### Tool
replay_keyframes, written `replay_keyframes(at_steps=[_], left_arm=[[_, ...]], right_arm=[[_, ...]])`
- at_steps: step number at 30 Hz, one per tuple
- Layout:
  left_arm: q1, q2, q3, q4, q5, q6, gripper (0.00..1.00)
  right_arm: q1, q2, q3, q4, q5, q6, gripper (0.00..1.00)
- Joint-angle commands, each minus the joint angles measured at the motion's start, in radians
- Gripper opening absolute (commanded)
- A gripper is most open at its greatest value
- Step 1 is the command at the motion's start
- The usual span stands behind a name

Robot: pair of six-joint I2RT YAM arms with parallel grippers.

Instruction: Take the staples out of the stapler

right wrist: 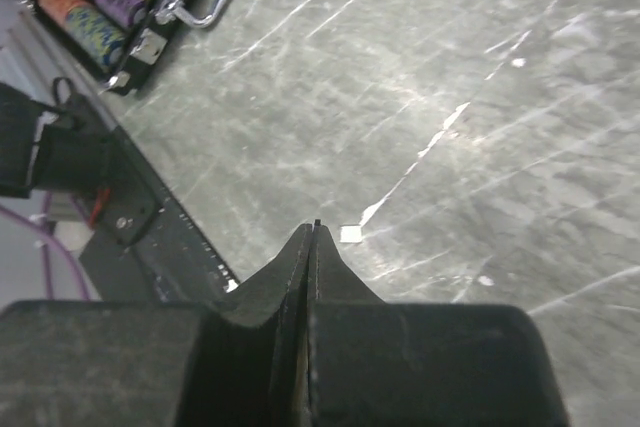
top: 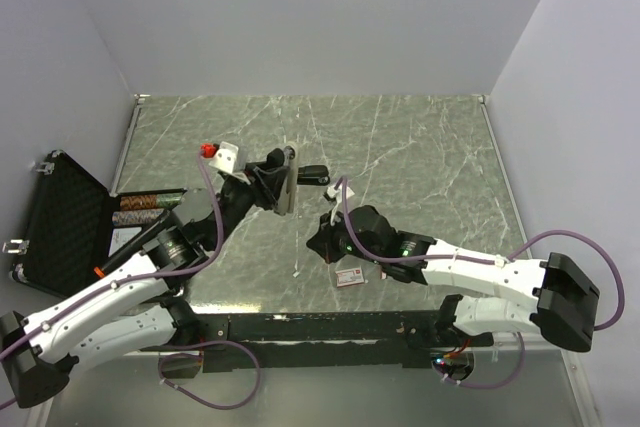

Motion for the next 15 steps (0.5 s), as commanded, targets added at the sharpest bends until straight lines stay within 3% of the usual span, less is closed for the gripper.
replay_keyframes(at_steps=[1,9,15], left_arm=[[-0.002,-0.044,0.070,0.010,0.078,-0.039,0.01],[-0.002,-0.078,0.074,-0.081,0.255,-0.085,0.01],[-0.004,-0.092,0.057,-0.078,0.427,-0.080,0.01]], right_arm=[[-0.028,-0.011,0.095,-0.003,0.049,-0.068,0.00],[-0.157,-0.054,0.157,-0.029,-0.013,-0.123,0.00],[-0.183,-0.072,0.183,-0.032,-0.065,-0.151,0.00]])
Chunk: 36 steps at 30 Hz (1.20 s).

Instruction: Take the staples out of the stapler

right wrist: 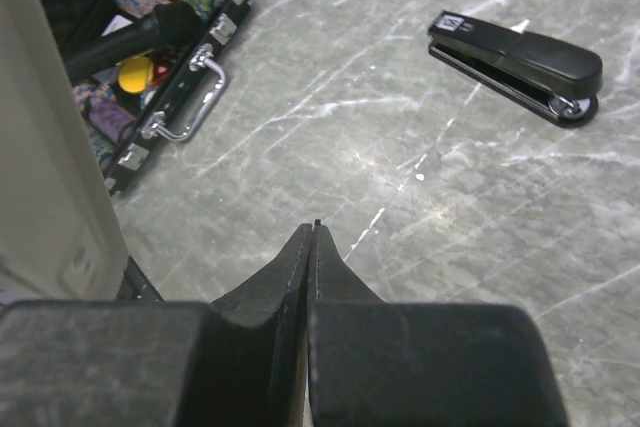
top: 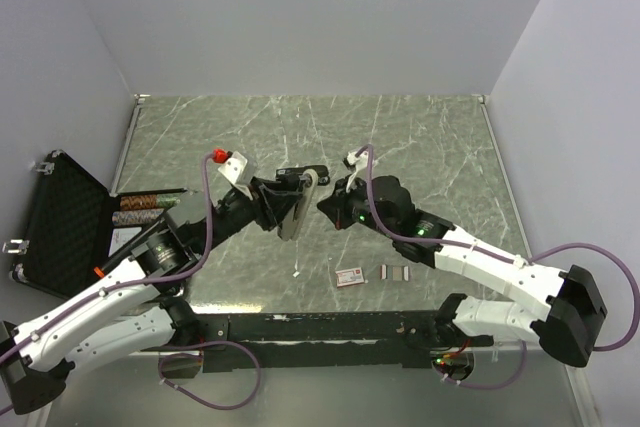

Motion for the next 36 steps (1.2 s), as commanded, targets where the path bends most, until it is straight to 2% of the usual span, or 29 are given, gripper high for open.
replay_keyframes(at_steps=[1,7,16,28,36], left_arm=[[-0.002,-0.033,0.038,0.086,0.180,-0.022,0.01],[-0.002,0.004,0.010,0.145,0.295,-0.025,0.01],[-0.002,0.058,0.004,0.182,0.329,-0.025,0.01],[-0.005,0.101,-0.048,0.222,0.253,0.007,0.01],[-0.005,0.153,-0.024,0.185,0.373,0.051,0.01]], right_arm=[[-0.008,-0.023,0.071,0.006,-0.052,-0.040,0.00],[-0.006,0.006,0.106,0.032,-0.081,-0.030,0.00],[0.006,0.032,0.138,0.103,-0.221,0.045,0.00],[0.101,0.095,0.196,0.103,-0.195,0.083,0.00],[0.101,0.101,0.222,0.057,-0.213,0.036,0.00]])
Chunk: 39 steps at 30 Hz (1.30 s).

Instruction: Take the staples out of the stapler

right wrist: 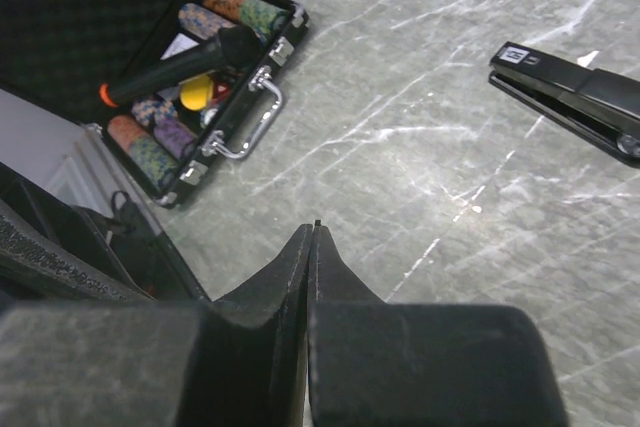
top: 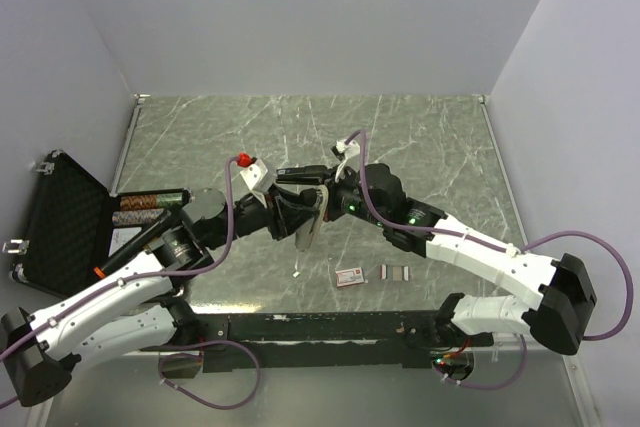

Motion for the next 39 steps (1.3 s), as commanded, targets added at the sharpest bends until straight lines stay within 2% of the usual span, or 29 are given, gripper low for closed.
replay_keyframes(at_steps=[1,13,20,25,29,35,39], left_arm=[[-0.013,0.074,0.035,0.055,0.092,0.049,0.01],[-0.016,0.041,0.089,-0.074,-0.069,0.098,0.01],[-0.013,0.071,0.185,-0.204,-0.274,0.147,0.01],[0.002,0.122,0.273,-0.290,-0.400,0.187,0.01],[0.090,0.196,0.346,-0.353,-0.452,0.204,0.01],[0.333,0.321,0.398,-0.407,-0.383,0.159,0.01],[0.452,0.424,0.425,-0.438,-0.328,0.121,0.01]], right_arm=[[0.077,0.012,0.085,0.057,-0.124,-0.030,0.00],[0.007,-0.104,0.036,-0.078,0.011,-0.103,0.00],[-0.099,-0.198,-0.056,-0.126,0.037,-0.100,0.00],[-0.131,-0.238,-0.099,-0.157,0.070,-0.100,0.00],[-0.133,-0.238,-0.119,-0.155,0.050,-0.087,0.00],[-0.133,-0.215,-0.128,-0.141,-0.004,-0.066,0.00],[-0.133,-0.203,-0.134,-0.131,-0.039,-0.060,0.00]])
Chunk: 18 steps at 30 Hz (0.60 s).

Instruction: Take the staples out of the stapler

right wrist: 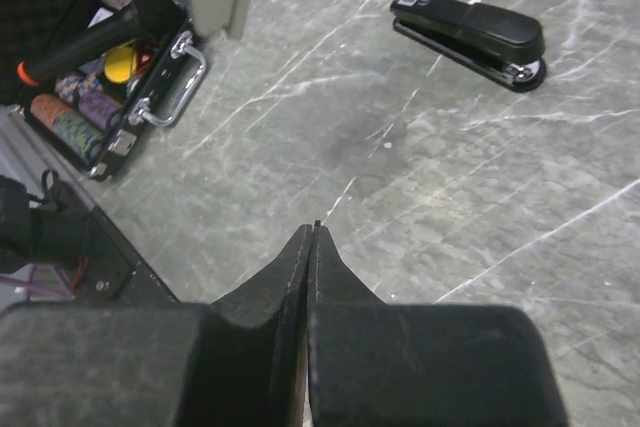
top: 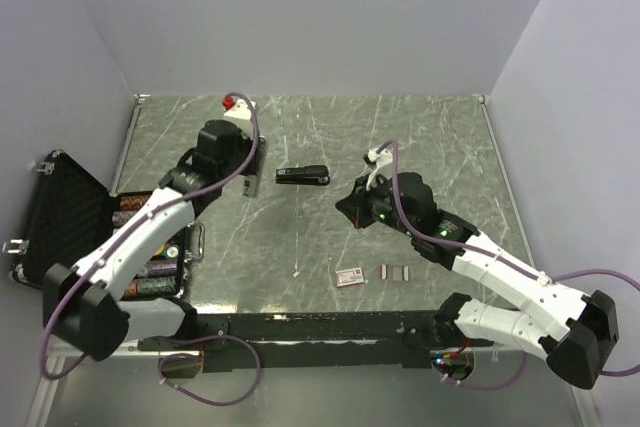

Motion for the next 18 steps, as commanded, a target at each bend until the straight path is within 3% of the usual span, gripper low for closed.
replay_keyframes(at_steps=[1,18], left_arm=[[0.102,0.085,0.079,-0.020,0.042,-0.045,0.01],[0.197,0.459,0.095,-0.086,0.155,-0.105,0.01]], right_arm=[[-0.004,0.009,-0.013,0.039,-0.050,0.020,0.00],[-0.001,-0.010,-0.042,0.056,-0.111,0.034,0.00]])
